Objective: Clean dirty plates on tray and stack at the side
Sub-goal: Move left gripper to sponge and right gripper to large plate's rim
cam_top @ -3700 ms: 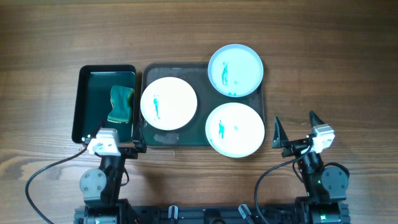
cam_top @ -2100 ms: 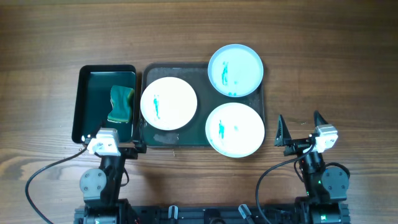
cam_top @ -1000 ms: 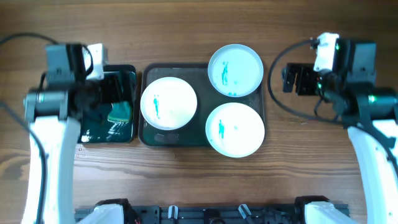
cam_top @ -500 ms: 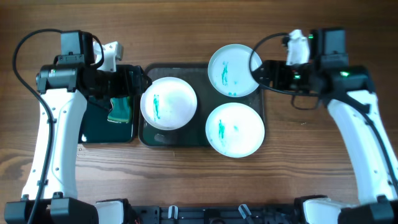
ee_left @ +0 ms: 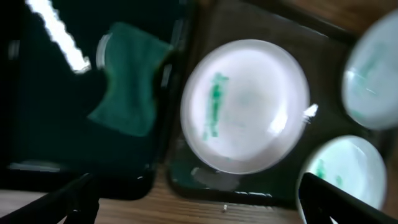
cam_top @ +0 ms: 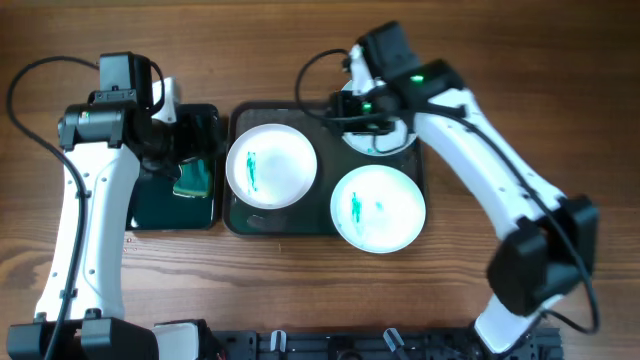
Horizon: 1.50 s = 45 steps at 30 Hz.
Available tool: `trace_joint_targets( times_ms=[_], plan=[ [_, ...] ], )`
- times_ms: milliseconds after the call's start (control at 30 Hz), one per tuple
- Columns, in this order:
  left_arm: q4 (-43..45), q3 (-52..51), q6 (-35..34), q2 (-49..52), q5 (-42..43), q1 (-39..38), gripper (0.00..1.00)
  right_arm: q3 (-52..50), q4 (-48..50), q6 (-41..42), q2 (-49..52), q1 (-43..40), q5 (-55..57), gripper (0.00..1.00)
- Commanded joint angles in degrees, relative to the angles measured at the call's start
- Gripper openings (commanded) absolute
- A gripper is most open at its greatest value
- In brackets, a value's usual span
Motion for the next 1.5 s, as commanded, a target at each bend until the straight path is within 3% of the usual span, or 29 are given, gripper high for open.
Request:
trace_joint_targets(
  times_ms=[0, 400, 867, 1267, 1300, 1467],
  plan=[
    [-1.2, 1.1, -6.1, -0.1, -11.4, 1.0, 0.99, 1.3, 0.2, 3.5, 6.0, 2.3, 4.4, 0.55],
    [-1.3, 1.1, -6.1, 3.6, -13.0, 5.5, 0.94, 1.2, 4.7, 3.6, 17.3, 4.5, 3.2, 0.4],
    [-0.2, 1.1, -3.0, 11.4, -13.0, 6.0, 0.94, -3.8, 11.7, 3.7, 17.9, 6.1, 1.8, 0.23],
    [1.3, 1.1, -2.8, 11.4, -11.0, 6.0, 0.92, -5.2, 13.1, 9.7, 20.4, 6.1, 1.3, 0.09],
    [1.4, 1.1, -2.8, 11.4, -10.9, 6.0, 0.91, -5.2, 13.1, 10.0, 20.4, 6.1, 1.3, 0.05],
    [2.4, 0.6, -2.9, 11.4, -10.3, 6.0, 0.72, -5.2, 13.2, 10.1, 20.4, 6.1, 1.3, 0.04]
  ],
)
